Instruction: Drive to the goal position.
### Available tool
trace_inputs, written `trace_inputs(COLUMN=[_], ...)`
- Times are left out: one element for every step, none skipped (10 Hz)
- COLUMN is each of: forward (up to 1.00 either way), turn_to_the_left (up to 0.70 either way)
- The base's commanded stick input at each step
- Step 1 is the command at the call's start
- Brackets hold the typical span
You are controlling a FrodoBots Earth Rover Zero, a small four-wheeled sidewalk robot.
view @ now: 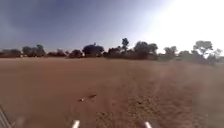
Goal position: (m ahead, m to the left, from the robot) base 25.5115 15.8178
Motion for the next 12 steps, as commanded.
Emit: trace_inputs(forward=[1.0,1.0,1.0,1.0,1.0,1.0,1.0,1.0,1.0,1.0,1.0,1.0], turn_to_the_left=[0.0,0.0,0.0,0.0,0.0,0.0,0.0,0.0,0.0,0.0,0.0,0.0])
